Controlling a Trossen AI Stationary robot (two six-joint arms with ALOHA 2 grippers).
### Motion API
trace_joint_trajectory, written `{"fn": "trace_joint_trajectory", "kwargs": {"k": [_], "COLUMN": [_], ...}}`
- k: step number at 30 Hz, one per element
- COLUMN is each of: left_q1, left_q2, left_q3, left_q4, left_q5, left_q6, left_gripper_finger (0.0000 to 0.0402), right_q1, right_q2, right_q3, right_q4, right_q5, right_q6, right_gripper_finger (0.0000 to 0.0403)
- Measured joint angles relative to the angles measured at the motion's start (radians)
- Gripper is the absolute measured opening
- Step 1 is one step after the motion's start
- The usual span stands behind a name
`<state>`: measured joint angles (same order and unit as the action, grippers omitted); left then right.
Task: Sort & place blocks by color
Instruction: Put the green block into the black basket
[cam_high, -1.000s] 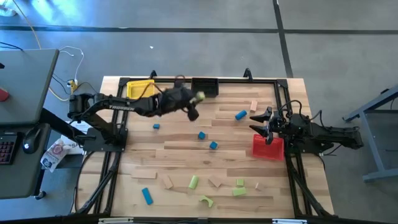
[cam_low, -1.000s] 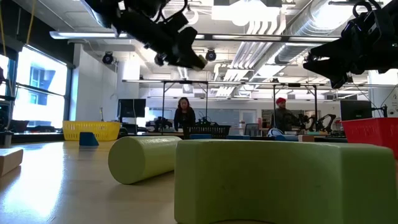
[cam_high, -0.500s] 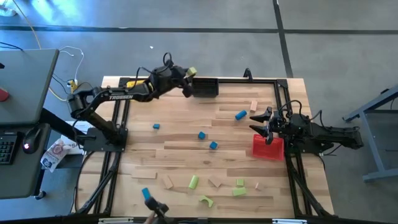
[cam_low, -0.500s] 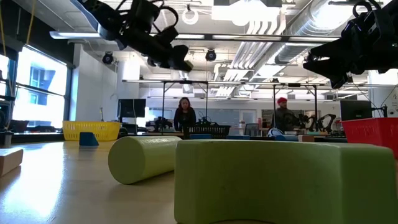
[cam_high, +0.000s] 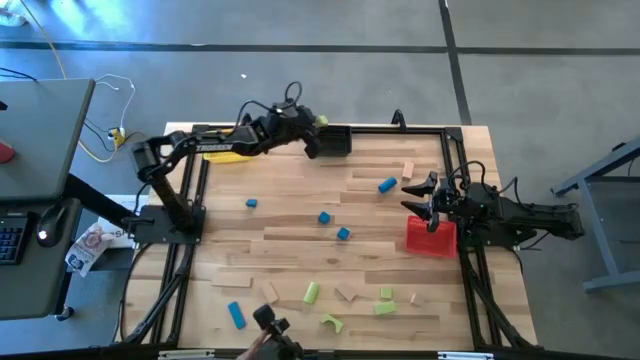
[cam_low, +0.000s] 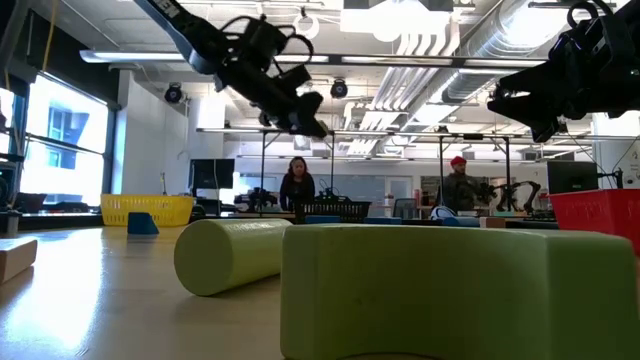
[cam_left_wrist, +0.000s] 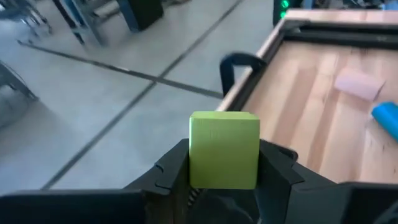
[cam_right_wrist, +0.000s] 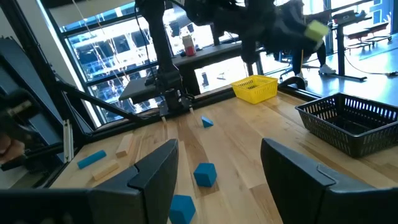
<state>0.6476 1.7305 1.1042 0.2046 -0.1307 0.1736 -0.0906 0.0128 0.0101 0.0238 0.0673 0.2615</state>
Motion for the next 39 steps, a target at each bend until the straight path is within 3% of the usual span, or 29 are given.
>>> {"fn": "trace_joint_trajectory", "kwargs": {"k": [14, 29, 39], "left_q1": [0.014, 0.014, 0.014], "left_q2": [0.124, 0.131, 0.131], "left_q3": [0.002, 0.002, 0.002], "left_q4": [-0.066, -0.129, -0.127], "left_q5": [0.000, 0.010, -0.012], "left_q6": [-0.040, -0.040, -0.040], "left_gripper_finger": [0.0113, 0.0114, 0.0168], "right_q1": [0.000, 0.000, 0.000], "right_q2": [0.000, 0.000, 0.000], "right_q3": [0.000, 0.000, 0.000], "right_q4": [0.000, 0.000, 0.000], "right_q5": [0.000, 0.000, 0.000], "right_q6": [0.000, 0.000, 0.000], "right_gripper_finger": [0.0216, 0.0216, 0.0216]}}
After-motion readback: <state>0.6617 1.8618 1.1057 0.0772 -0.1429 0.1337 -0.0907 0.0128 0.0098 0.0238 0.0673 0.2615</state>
